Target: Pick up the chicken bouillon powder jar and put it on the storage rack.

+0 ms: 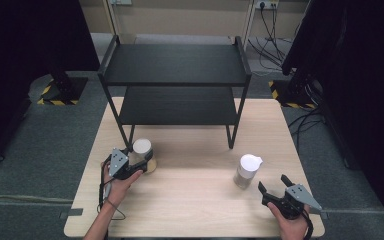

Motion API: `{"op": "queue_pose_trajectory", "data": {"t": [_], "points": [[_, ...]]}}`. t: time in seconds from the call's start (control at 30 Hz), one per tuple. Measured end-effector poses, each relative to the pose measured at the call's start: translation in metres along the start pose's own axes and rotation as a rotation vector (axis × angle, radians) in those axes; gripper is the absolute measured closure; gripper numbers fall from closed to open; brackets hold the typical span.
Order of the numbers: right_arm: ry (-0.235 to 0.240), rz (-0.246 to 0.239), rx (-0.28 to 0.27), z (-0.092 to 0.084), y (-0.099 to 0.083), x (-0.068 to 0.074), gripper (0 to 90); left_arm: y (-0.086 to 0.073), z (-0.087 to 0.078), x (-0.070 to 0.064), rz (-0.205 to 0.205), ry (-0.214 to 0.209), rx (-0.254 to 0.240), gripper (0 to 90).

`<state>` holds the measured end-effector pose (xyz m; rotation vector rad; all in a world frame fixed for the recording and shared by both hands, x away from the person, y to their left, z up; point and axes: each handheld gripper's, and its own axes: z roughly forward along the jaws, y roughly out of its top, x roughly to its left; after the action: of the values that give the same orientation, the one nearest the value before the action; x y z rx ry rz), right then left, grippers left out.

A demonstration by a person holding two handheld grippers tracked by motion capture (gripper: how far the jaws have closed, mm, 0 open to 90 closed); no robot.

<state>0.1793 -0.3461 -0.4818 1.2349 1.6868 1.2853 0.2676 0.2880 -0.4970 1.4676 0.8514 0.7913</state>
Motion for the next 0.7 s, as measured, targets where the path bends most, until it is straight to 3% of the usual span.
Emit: {"op": "queue_pose_trajectory", "data": {"t": [0.2,0.4,0.7], "points": [[0.0,0.002,-0.003,0.0,-0.001,0.0,8.9,0.005,0.0,0.0,-0.001,0.002,0.017,33.8],[0.002,0.016,-0.008,-0.001,-0.001,-0.002,8.9,0.006,0.0,-0.002,-0.03,0.014,0.016,33.9],[0.002,0.02,-0.009,-0.001,-0.002,-0.002,8.9,0.017,-0.006,-0.01,-0.016,0.023,-0.006,33.9]]}}
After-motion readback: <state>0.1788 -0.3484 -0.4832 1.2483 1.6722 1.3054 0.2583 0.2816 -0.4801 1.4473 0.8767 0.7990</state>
